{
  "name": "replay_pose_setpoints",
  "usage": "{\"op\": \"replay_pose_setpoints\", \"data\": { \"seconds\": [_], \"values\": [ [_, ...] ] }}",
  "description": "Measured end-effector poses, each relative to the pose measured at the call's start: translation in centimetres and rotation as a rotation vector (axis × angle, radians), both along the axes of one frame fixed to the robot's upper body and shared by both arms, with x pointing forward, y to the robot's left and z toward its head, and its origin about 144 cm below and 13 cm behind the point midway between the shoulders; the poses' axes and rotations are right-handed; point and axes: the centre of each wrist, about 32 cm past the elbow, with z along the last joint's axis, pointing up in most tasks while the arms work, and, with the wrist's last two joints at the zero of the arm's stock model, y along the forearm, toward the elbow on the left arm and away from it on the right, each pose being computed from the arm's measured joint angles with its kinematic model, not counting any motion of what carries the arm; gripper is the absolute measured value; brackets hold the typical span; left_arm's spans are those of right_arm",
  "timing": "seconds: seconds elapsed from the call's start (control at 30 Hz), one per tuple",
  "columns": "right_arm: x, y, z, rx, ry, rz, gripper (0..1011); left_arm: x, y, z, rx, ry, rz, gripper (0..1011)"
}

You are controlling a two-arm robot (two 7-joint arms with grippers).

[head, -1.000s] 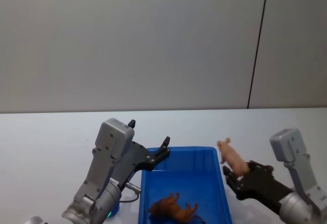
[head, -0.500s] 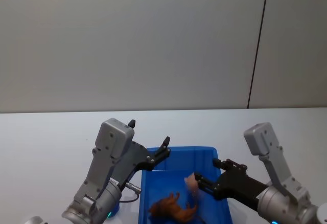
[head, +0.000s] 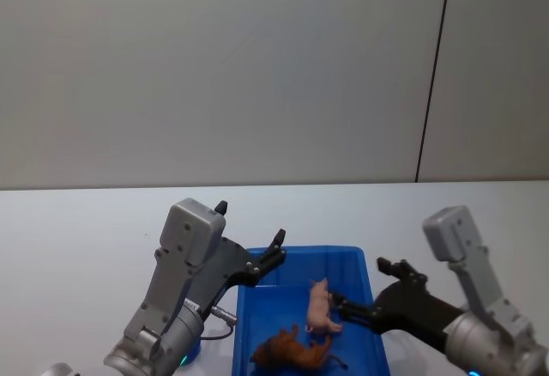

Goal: Pick up the two dolls from the table and place them into the box.

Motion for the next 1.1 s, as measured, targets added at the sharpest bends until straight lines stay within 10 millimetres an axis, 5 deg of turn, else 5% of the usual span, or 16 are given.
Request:
{"op": "replay_pose_setpoints", "data": {
  "seconds": [0.57,1.1],
  "values": [
    [-2.1,-4.6,-0.5,-0.021,-0.038,-0.091,1001,0.0,0.0,0.0,0.000,0.000,0.000,1003],
    [-2.9,-6.0,-0.6,-0.031,-0.047,-0.114,1001,-1.3,1.1,-0.3,0.007,0.020,0.063,1003]
  ]
}}
